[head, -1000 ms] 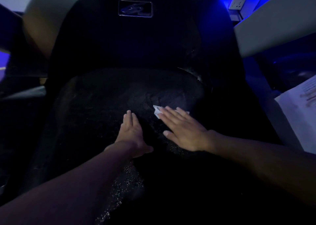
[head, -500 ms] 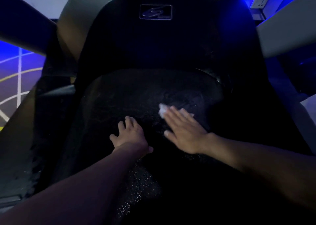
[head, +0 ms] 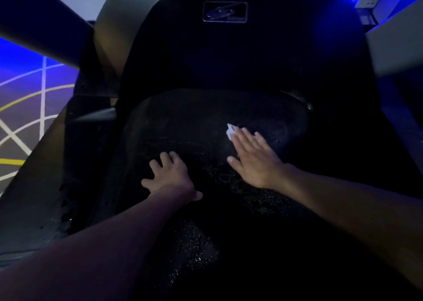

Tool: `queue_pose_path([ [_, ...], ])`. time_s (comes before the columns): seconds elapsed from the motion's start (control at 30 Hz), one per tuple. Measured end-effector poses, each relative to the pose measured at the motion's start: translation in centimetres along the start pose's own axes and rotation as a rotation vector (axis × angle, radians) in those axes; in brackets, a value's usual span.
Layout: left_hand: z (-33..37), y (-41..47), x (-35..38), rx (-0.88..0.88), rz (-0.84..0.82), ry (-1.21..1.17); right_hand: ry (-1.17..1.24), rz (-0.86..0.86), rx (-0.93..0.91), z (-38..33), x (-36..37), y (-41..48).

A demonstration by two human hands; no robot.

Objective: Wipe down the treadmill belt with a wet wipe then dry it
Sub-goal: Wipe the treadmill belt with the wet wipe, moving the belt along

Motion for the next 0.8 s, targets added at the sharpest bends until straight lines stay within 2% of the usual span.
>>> queue_pose_path([
  [0.13, 0.5, 0.0, -0.3, -0.075, -0.098, 0.029, -0.066, -0.069, -0.295, -2.8, 1.9, -1.4],
  [0.17, 0.5, 0.0, -0.3, -0.087, -0.129, 0.003, -0.048, -0.062, -0.301, -2.2, 1.5, -0.8],
  [0.27, 0.1, 0.2, 0.0, -0.085, -0.136, -0.067, 0.007, 0.004, -0.029, -0.9, 0.1, 1.0],
  [0.3, 0.0, 0.4, 0.0, -0.072, -0.124, -0.061, 0.009, 0.006, -0.006, -1.3, 0.4, 1.1],
  [0.43, -0.8, 0.8, 0.2, -0.033, -0.125, 0.014, -0.058, -0.083, -0.293, -3.5, 1.7, -0.2],
  [0.47, -1.1, 1.0, 0.2, -0.022, -0.123, 0.055, -0.043, -0.079, -0.284, -3.0, 1.5, 0.4],
  [0.57, -1.8, 1.1, 0.3, 0.02, -0.081, 0.118, -0.001, -0.011, -0.046, -2.6, 0.8, 1.8],
  [0.6, -2.0, 1.1, 0.3, 0.018, -0.063, 0.115, 0.008, 0.002, -0.059, -3.3, 1.2, 1.8],
  [0.7, -1.6, 0.7, 0.3, -0.046, -0.084, 0.049, -0.036, -0.076, -0.32, -5.3, 2.5, 0.7],
  [0.73, -1.4, 0.5, 0.3, -0.077, -0.11, 0.021, -0.036, -0.073, -0.341, -5.0, 2.2, 1.1],
  [0.8, -1.2, 0.1, 0.4, -0.14, -0.158, -0.066, -0.013, -0.031, -0.155, -4.3, 1.2, 2.5],
])
Point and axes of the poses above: each hand's wrist, its own y-axis towards the middle knuckle, its own x-axis out of the palm, z = x × y, the point moved 1 cm from there along y, towards the middle knuckle, and after that the axes turned 11 degrees about y, right-handed, at the moved point
